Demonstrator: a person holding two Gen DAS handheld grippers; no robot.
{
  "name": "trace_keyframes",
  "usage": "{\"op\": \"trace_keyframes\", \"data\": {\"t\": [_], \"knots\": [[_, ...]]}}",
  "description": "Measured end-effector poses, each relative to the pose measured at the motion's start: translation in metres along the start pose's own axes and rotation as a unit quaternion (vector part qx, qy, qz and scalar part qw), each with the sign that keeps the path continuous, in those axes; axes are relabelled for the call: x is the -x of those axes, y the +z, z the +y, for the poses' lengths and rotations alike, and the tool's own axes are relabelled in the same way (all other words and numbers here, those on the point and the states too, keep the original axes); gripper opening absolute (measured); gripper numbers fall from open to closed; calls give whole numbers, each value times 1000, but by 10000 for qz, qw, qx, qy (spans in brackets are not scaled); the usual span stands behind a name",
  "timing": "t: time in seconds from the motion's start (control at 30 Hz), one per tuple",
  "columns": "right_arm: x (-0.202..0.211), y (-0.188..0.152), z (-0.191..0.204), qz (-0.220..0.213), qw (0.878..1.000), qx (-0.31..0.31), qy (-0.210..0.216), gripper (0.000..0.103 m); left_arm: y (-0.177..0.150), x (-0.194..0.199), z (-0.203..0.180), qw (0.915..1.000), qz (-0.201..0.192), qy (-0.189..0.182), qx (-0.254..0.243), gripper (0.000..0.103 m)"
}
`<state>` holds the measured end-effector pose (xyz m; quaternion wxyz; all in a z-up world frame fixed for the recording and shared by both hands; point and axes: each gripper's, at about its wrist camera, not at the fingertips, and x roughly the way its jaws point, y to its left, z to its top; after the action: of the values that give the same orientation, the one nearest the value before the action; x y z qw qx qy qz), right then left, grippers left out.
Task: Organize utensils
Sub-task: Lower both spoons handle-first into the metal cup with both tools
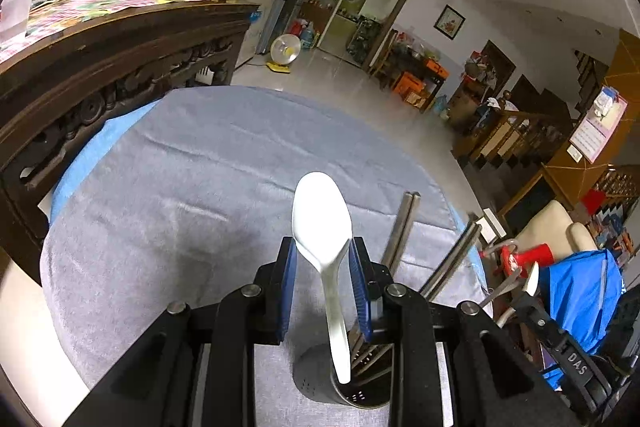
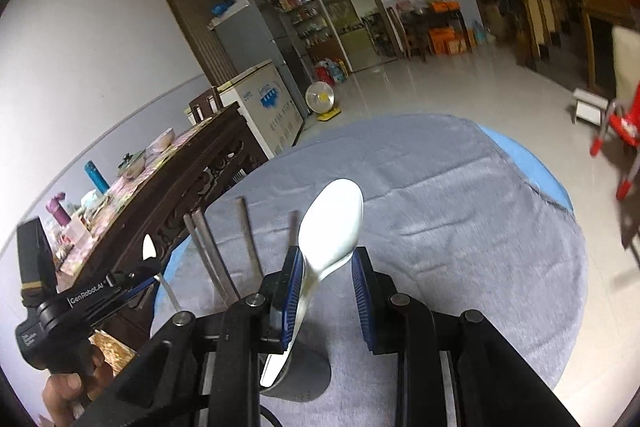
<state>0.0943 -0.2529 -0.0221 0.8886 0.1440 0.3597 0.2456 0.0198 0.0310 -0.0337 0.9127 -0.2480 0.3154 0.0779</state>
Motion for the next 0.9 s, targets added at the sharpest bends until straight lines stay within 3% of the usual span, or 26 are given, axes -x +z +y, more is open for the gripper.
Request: {"op": "trace_keyframes", "data": {"t": [0.33,0.9], "knots": [[-21,-11,8,115,9999,5,3,27,-8,-8,-6,9999,-36,52,-140,28],[-43,-32,37,25,9969,765,-184,27,-32,-17,-24,9979,-112,184,-605,28]]}}
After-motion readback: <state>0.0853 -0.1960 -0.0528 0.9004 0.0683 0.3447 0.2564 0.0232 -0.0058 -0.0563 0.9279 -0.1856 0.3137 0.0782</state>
